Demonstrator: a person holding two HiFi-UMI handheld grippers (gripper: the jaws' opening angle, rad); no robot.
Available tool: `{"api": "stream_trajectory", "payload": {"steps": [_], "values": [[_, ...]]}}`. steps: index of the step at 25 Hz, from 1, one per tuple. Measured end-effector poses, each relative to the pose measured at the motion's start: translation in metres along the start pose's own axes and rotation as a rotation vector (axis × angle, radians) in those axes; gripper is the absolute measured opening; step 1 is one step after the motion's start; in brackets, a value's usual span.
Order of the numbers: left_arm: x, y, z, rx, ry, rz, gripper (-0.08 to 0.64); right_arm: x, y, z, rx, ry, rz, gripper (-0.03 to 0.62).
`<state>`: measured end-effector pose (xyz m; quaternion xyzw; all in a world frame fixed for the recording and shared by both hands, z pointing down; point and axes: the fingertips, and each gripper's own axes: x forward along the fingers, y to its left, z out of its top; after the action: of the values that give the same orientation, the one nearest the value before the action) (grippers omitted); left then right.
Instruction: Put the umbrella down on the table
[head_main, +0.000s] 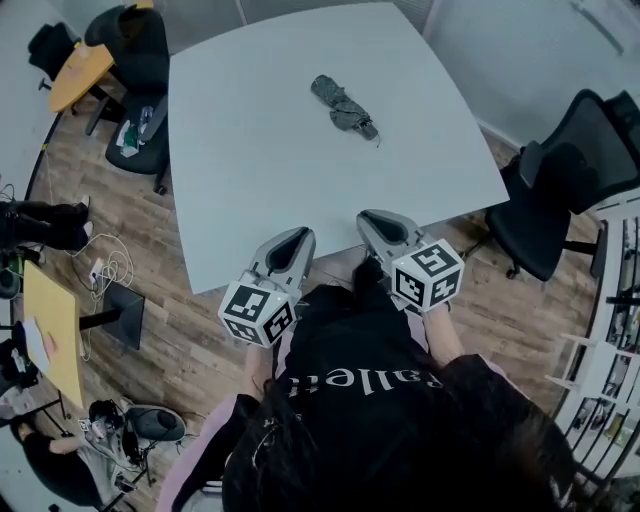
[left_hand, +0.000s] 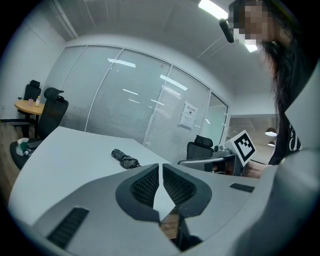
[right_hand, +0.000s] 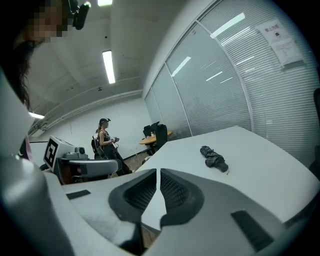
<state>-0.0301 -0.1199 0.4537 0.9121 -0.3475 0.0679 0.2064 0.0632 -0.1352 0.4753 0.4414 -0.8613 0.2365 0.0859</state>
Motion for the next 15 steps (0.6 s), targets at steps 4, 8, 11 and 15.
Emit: {"api": "stream_trajectory", "payload": {"steps": [4,8,11,15], "values": [[0.006,-0.007,0.000,0.018,0.013,-0.014,0.026,-0.003,-0.005,0.000,0.009,-0.001,-0.008,0.037],[0.009,-0.009,0.001,0.031,0.018,-0.012,0.026,-0.004,-0.009,0.002,0.020,-0.001,-0.004,0.037],[0.011,-0.008,0.002,0.032,0.017,-0.004,0.026,-0.004,-0.011,0.002,0.021,0.001,-0.003,0.037],[0.011,-0.006,0.003,0.030,0.010,0.005,0.026,-0.004,-0.013,0.003,0.022,0.002,-0.001,0.037]]}}
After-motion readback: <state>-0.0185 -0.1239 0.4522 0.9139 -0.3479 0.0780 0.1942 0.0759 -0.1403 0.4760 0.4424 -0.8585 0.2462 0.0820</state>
